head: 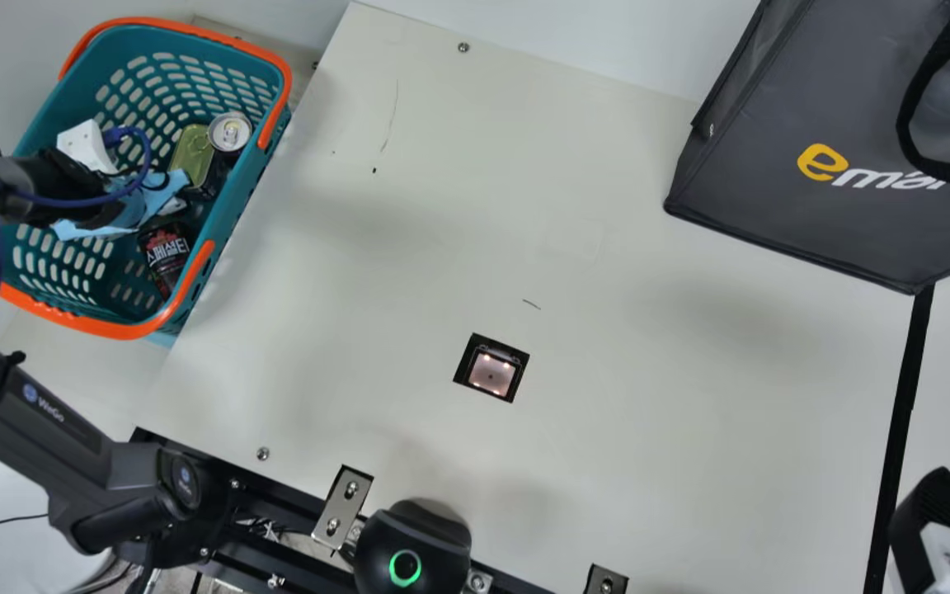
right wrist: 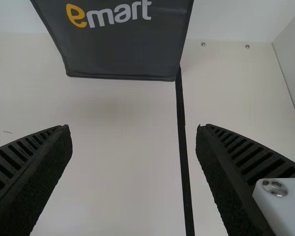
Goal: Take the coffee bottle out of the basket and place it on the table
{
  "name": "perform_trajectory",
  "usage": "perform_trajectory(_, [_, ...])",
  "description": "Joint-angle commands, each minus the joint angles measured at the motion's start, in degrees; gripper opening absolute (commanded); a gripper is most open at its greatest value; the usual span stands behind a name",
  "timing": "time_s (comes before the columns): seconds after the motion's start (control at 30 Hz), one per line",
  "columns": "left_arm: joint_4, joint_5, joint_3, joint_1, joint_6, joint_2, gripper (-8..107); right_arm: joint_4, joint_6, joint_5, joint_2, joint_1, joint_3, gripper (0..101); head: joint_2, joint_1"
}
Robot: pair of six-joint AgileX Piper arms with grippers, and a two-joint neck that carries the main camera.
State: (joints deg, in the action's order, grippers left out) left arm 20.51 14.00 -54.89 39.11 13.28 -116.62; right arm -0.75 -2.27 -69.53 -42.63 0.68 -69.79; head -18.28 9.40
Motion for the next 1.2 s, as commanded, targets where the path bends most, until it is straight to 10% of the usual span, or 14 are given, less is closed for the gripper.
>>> perform_trajectory(0.0, [-0.31, 0.38, 0.09, 0.14, -0.05, 0.92, 10, 0.0, 0.0, 0.0, 0.0, 0.0, 0.0, 91, -0.14, -1.48])
perform_trajectory(1.17, [-1.61, 9.4, 0.99, 0.1, 2.17, 18.76, 10, 0.0, 0.0, 0.0, 0.0, 0.0, 0.0, 91, -0.14, -1.48])
